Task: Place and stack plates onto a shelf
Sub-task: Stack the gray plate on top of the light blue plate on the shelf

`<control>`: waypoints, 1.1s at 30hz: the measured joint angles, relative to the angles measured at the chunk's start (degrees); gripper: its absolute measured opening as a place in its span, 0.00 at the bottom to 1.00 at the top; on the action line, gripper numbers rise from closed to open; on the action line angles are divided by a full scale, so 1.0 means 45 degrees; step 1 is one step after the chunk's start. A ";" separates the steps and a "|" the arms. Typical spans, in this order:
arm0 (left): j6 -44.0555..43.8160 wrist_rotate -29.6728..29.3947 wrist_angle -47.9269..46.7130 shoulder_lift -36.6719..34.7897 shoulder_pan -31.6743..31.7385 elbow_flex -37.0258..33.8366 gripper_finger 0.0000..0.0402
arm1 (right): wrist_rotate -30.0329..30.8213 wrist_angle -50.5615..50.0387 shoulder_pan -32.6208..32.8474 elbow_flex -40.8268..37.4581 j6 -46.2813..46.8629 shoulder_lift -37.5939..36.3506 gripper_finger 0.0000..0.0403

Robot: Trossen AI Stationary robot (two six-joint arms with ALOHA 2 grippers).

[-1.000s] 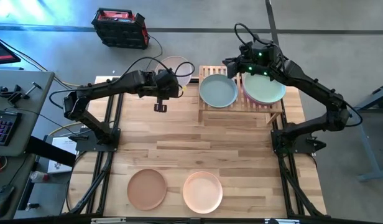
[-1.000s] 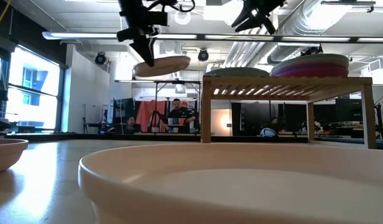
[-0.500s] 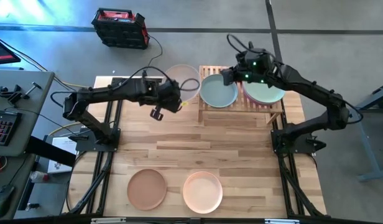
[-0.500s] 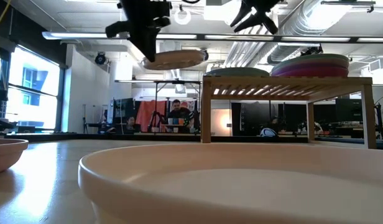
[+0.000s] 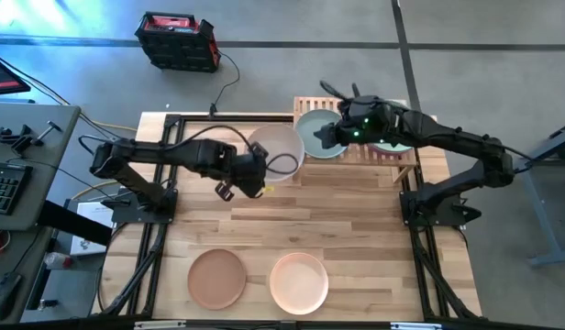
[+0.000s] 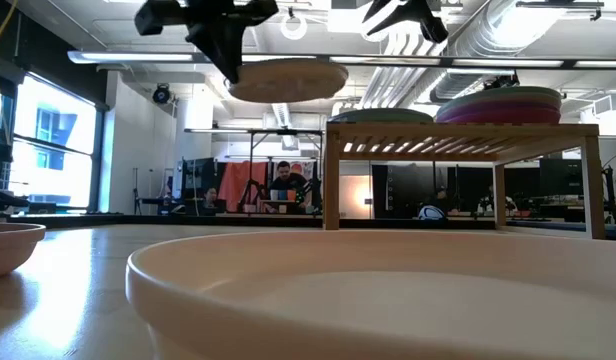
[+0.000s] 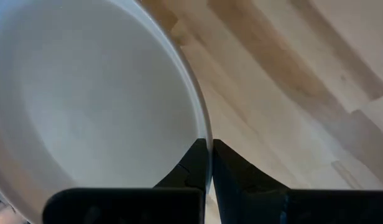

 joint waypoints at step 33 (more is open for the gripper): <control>0.0306 -0.0972 -0.0448 0.0000 -0.1558 0.0000 0.00 | 0.0276 -0.1197 0.1364 -0.0005 0.1764 0.2330 0.16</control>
